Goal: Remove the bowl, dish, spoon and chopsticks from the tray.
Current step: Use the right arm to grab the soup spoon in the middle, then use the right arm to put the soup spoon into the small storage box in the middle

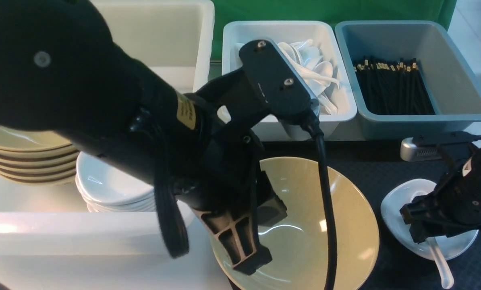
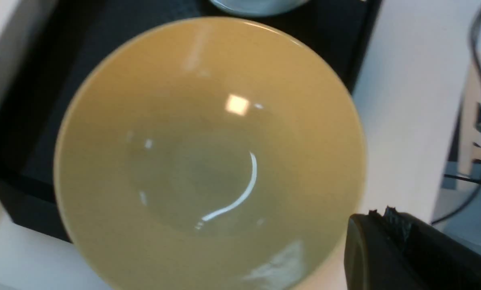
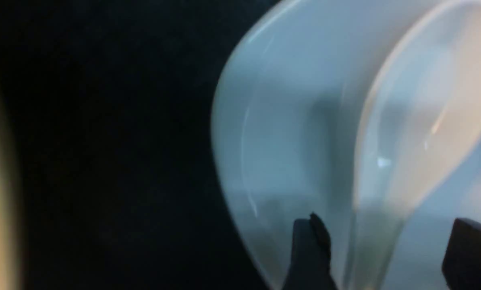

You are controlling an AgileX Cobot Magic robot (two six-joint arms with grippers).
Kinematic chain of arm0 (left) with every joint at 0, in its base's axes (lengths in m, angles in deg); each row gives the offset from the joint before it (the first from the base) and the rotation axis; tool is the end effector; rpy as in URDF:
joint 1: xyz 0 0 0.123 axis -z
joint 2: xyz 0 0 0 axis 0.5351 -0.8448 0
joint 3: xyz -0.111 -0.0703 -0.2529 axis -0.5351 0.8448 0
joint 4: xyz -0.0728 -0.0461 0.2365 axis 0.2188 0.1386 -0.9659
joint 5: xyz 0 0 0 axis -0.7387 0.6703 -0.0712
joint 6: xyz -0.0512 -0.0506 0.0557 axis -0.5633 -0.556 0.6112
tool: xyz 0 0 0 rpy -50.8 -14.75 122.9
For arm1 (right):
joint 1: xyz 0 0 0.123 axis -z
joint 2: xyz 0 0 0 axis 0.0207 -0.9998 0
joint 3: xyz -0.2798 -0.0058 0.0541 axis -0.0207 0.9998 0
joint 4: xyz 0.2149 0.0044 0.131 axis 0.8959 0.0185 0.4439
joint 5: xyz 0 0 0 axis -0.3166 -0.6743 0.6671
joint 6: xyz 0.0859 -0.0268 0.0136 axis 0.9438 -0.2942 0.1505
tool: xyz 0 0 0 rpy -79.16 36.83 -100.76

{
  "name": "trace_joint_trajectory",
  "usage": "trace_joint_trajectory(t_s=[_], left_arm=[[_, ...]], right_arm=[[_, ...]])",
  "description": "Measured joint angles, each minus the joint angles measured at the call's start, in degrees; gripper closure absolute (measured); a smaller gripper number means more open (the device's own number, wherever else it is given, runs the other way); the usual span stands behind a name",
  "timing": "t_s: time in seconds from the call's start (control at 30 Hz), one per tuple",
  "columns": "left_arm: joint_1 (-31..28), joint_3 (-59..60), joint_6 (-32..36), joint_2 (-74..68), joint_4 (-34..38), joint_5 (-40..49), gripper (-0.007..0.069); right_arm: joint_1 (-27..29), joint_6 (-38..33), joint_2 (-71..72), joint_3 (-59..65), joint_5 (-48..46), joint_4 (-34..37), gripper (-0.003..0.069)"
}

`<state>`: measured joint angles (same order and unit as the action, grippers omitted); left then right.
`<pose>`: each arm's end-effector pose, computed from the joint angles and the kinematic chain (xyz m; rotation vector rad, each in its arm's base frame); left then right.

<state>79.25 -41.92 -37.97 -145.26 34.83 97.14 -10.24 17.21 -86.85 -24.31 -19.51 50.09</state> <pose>0.1607 -0.2089 0.3622 1.4863 2.1204 -0.5502 0.2630 0.0554 0.1853 -0.0820 2.9819 0.0777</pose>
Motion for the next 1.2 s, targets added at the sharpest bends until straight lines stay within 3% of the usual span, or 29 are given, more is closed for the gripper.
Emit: trace_joint_trajectory(t_s=[0.2,0.33,0.6,0.73,0.9,1.07,1.2], left_arm=[[0.0,0.0,0.0,1.8,0.7,0.3,0.0636],[0.0,0.0,0.0,2.1,0.7,0.1,0.0636],[0.0,0.1,-0.3,2.2,-4.0,0.7,0.0636],[-0.6,3.7,-4.8,5.2,-9.7,2.2,0.0636],[-2.9,11.3,-9.3,13.6,-12.4,0.8,0.0635],[-4.2,17.1,-12.9,21.3,-12.5,-0.2,0.0634],[-4.2,17.7,-15.6,23.0,-12.5,-0.3,0.0633]], right_arm=[[0.0,1.2,-4.3,0.0,3.3,-0.3,0.0222],[0.0,0.8,-5.2,-0.7,3.0,-0.8,0.0300],[0.0,-5.2,-1.6,-6.4,-5.2,-0.5,0.0320],[0.0,-9.0,2.5,-18.2,-9.3,0.5,0.0320],[0.0,-11.8,0.0,-32.1,-7.6,6.2,0.0321],[-0.7,-12.8,-11.0,-49.2,-0.7,16.5,0.0321],[-2.2,-12.8,-19.3,-58.3,0.0,18.6,0.0321]])
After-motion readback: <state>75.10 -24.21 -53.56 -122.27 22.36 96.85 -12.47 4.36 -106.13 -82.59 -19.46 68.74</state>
